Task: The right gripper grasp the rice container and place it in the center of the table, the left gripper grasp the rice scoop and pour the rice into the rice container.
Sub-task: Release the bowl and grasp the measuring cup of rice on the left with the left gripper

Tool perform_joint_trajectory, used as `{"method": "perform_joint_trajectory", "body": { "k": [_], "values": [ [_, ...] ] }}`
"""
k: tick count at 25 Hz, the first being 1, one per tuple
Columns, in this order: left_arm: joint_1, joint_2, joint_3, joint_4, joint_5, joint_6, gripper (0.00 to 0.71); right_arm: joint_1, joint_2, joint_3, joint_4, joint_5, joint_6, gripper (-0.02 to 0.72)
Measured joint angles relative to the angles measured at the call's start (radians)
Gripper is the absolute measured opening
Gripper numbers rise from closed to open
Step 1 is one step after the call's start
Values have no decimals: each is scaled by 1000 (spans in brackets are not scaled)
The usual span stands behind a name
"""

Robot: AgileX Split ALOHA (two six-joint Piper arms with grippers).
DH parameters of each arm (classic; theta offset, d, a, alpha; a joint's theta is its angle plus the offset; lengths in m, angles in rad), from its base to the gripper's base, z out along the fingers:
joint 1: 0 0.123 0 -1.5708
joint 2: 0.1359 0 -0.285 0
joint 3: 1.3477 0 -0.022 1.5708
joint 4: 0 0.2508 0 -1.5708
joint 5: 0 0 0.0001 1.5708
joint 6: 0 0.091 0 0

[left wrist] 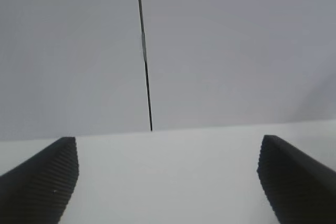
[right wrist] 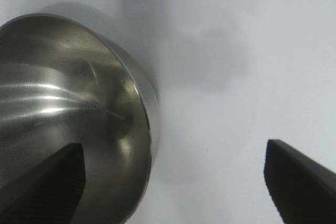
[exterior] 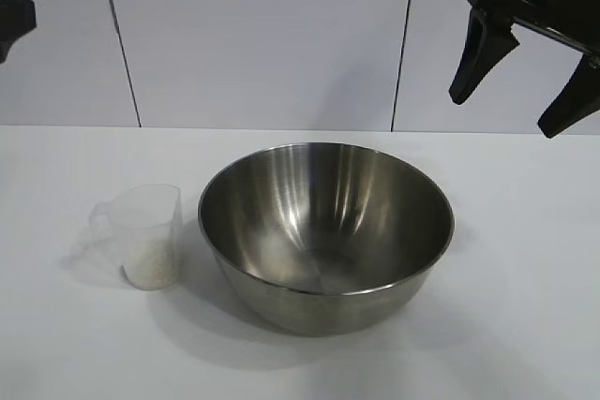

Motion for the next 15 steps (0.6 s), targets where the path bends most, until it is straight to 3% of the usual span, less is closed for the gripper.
{"method": "perform_joint_trajectory", "body": {
  "k": [3, 9, 15],
  "values": [
    [0, -1, 78, 29, -132, -32, 663, 0, 0, 0, 0, 0, 0, 639],
    [0, 57, 195, 102, -244, -36, 662, 0, 0, 0, 0, 0, 0, 639],
    [0, 266, 236, 160, -252, -78, 662, 0, 0, 0, 0, 0, 0, 639]
  ]
}}
